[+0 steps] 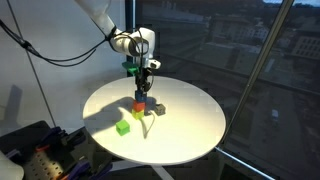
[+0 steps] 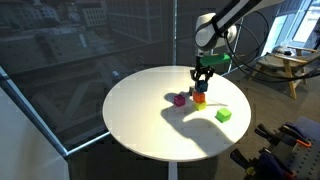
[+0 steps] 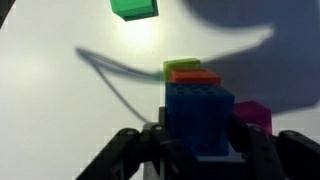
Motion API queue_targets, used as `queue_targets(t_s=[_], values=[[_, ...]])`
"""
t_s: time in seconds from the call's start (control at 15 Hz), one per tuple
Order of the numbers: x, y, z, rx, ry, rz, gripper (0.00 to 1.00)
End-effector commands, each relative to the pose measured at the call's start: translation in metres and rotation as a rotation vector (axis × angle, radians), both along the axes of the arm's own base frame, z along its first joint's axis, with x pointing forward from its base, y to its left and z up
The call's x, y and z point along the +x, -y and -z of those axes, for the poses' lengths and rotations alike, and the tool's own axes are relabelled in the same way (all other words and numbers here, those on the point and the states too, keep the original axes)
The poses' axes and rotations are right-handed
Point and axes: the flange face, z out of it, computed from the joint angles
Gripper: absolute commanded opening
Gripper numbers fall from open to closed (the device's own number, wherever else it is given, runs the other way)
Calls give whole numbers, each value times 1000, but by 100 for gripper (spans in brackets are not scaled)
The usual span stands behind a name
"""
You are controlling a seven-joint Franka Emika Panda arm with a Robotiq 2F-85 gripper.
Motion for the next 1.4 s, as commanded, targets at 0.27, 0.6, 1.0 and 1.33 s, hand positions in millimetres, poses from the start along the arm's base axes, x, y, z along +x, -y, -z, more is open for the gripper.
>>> queue_targets(t_s=[0.27, 0.6, 1.0, 1.33], values=[[4, 0, 1, -4, -18, 17, 31], [4, 1, 2, -6, -20, 20, 80], [4, 1, 3, -5, -21, 22, 100], [3, 2, -4, -2, -15, 25, 100]])
